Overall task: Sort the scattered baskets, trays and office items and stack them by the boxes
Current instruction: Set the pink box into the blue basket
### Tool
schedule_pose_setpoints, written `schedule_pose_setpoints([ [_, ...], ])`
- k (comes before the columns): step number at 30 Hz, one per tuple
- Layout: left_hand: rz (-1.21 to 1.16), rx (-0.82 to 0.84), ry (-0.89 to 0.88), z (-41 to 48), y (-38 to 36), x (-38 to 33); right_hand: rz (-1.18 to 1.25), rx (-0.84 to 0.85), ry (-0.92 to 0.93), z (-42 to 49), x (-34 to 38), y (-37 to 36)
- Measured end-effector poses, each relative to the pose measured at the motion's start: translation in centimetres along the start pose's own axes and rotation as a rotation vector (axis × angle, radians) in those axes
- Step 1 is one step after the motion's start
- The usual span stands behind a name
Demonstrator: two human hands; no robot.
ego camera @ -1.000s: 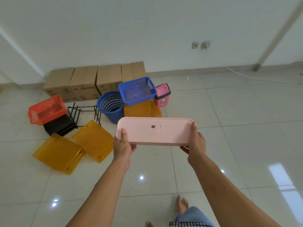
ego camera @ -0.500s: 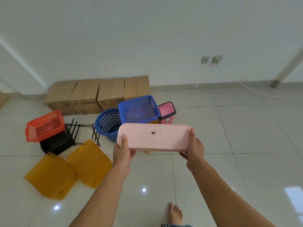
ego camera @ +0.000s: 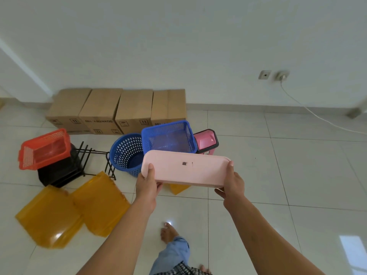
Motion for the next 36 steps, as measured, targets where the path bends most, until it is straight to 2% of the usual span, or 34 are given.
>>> schedule_pose_setpoints([
  [7, 0.018, -0.027, 0.078, 7.3, -2.8, -2.6, -0.099, -0.061, -0.032, 4.4, 2.6, -5.7],
  [18, -0.046, -0.071, 0.281, 16.3, -3.2, -4.6, -0.285, -0.087, -0.067, 10.4, 5.0, -13.7],
  [24, -0.163, -0.165, 0.313, 20.5, -4.4, -5.6, -0.451, 0.027, -0.018, 15.8, 7.9, -19.1],
  [29, -0.217, -0.278, 0.360, 23.9, -6.1, -6.1, -0.567, 0.113, -0.066, 21.2, 9.3, -22.8],
  [33, -0.295, -0.374, 0.417, 27.0, -7.8, -4.7, -0.644, 0.187, -0.075, 25.8, 9.9, -25.2],
  [36, -0.280, -0.478, 0.442, 30.0, -8.7, -2.5, -0.800, 0.250, -0.016, 30.1, 10.4, -27.2],
])
Point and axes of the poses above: each hand's wrist, its own z-axis towards the middle knuckle, its own y-axis out of the back of the hand, x = y × z, the point moved 3 cm from there along z, towards the middle knuckle
